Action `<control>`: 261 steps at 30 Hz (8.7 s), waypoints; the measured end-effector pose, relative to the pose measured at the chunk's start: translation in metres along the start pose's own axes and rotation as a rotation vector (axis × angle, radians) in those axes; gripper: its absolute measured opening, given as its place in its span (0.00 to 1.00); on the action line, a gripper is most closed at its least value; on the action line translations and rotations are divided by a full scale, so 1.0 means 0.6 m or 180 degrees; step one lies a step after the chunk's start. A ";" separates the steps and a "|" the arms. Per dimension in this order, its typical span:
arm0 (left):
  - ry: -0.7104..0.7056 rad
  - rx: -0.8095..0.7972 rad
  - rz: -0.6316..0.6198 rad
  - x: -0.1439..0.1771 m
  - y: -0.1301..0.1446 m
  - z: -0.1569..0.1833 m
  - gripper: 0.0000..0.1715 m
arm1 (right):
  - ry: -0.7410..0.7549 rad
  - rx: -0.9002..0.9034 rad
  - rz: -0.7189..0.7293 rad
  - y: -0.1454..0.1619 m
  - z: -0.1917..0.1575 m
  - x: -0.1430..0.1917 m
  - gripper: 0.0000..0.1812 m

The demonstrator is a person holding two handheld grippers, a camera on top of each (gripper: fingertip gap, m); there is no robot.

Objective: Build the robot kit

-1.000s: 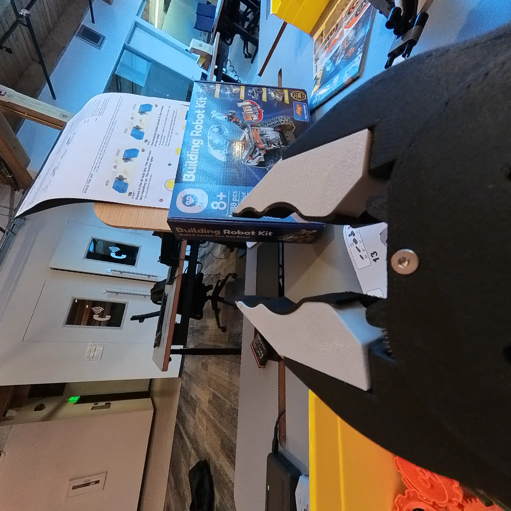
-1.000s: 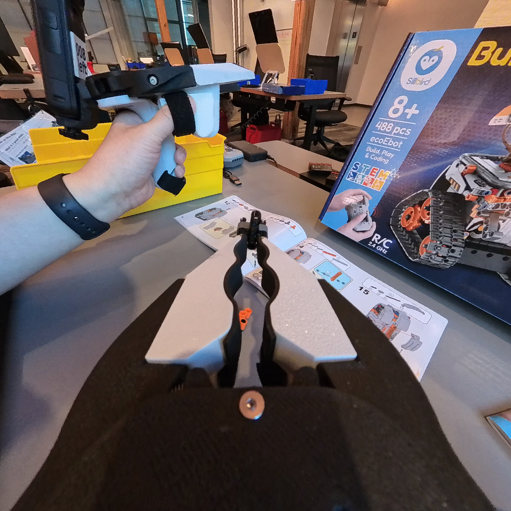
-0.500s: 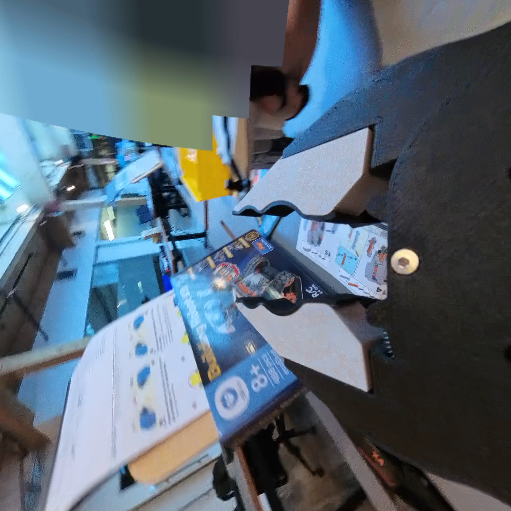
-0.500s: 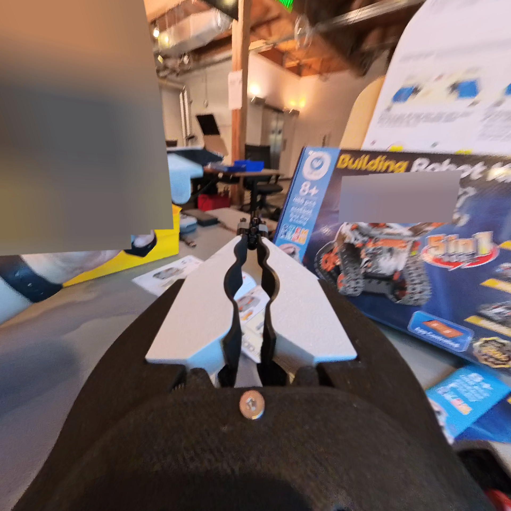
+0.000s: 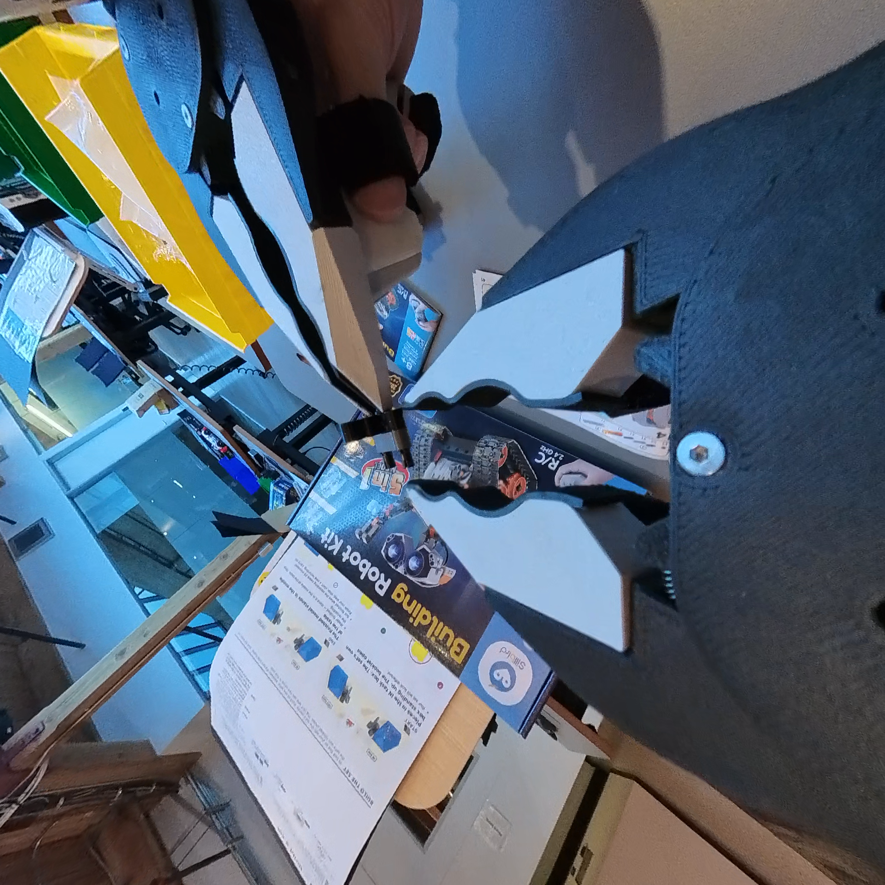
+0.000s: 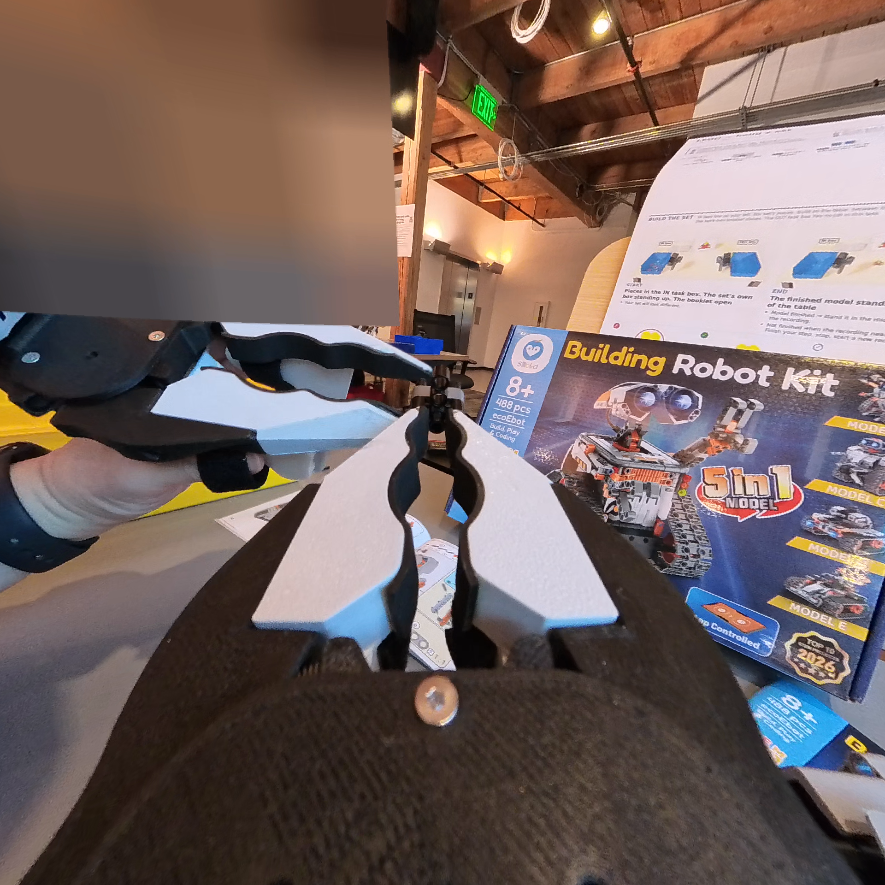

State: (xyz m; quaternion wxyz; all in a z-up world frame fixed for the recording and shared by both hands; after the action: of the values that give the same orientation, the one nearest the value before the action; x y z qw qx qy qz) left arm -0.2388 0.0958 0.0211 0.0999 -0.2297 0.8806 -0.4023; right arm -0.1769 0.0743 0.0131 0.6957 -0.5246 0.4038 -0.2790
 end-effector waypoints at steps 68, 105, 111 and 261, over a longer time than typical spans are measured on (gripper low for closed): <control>-0.1769 0.2665 0.0431 0.130 0.154 -0.223 0.34 | -0.0064 -0.0353 -0.1378 0.119 -0.008 -0.023 0.02; -0.1924 0.3090 0.0595 0.154 0.169 -0.237 0.28 | -0.0584 0.0093 -0.1223 0.107 -0.057 -0.028 0.02; -0.1923 0.3151 0.0618 0.157 0.174 -0.240 0.28 | -0.0579 0.0003 -0.1172 0.104 -0.053 -0.028 0.02; 0.0473 0.3634 0.1439 0.142 0.147 -0.192 0.33 | -0.0397 0.0941 -0.0236 0.017 -0.044 -0.019 0.02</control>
State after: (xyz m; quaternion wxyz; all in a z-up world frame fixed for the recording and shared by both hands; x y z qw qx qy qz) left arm -0.3834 0.1808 0.0310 0.2283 0.0808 0.5578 -0.7939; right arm -0.2056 0.0734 0.0035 0.7782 -0.4474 0.2948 -0.3277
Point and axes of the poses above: each gripper's, where its closed fingertips meet, x back along the fingers, y out of its underside, z = x × y across the jaws, the point moved 4 cm from there along x, back along the fingers, and after that the axes turned 1 degree about -y, right-handed, at the moved point
